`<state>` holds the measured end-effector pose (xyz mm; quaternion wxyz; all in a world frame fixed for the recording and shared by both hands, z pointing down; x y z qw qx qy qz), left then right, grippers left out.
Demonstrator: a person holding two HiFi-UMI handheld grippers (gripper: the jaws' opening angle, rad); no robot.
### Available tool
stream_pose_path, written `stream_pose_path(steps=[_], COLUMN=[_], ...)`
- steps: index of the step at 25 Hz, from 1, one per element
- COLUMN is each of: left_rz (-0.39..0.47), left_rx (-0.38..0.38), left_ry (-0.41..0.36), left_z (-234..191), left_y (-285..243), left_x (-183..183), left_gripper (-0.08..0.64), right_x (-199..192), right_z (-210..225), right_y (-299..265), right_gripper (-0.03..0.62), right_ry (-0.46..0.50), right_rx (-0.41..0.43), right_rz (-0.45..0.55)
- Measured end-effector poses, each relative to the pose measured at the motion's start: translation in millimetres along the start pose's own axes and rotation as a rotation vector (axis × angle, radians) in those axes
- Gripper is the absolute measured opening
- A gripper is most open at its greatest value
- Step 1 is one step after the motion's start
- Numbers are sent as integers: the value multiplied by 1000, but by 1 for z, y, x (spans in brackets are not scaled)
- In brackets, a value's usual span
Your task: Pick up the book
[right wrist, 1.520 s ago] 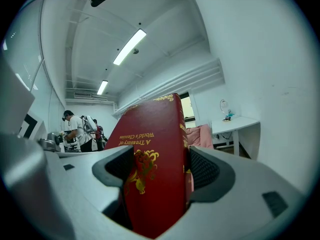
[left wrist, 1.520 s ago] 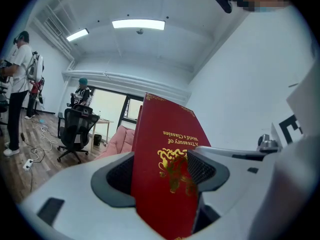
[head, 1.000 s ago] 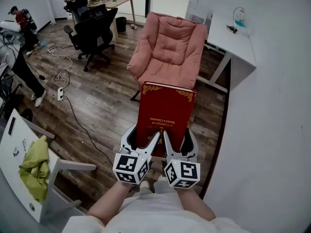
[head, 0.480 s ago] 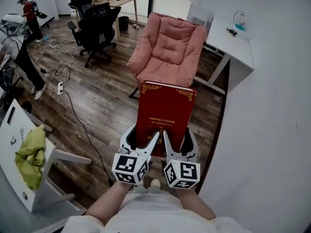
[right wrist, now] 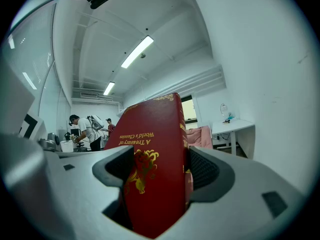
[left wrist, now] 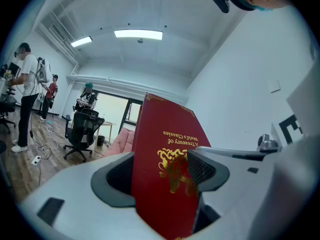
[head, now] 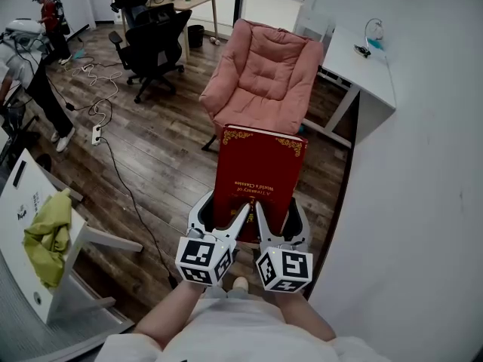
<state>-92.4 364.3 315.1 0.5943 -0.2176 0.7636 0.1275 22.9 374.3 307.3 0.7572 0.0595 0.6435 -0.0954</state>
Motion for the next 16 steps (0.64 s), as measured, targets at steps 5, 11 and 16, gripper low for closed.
stream_pose_path(steps=[5, 11, 16], left_rz=[-5, -5, -6], left_rx=[3, 3, 4], left_ry=[5, 1, -2], left_z=[-3, -7, -9], left_y=[1, 2, 0], left_x=[-1, 1, 1], left_gripper=[311, 311, 311], right_x=[-2, -3, -4], right_z=[-2, -6, -6], right_y=[-1, -4, -6], right_gripper=[341, 341, 341], right_ry=[2, 0, -1], right_rx=[7, 9, 10], right_rz=[-1, -9, -10])
Point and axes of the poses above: the fingertips, and each gripper's own axes: y backward along the fingers, z to its right, x out of its top, the point moved 2 cm from there along y, backward along the fingers, and after that the axes turned 3 degrees about z, right-handed, at the moved point
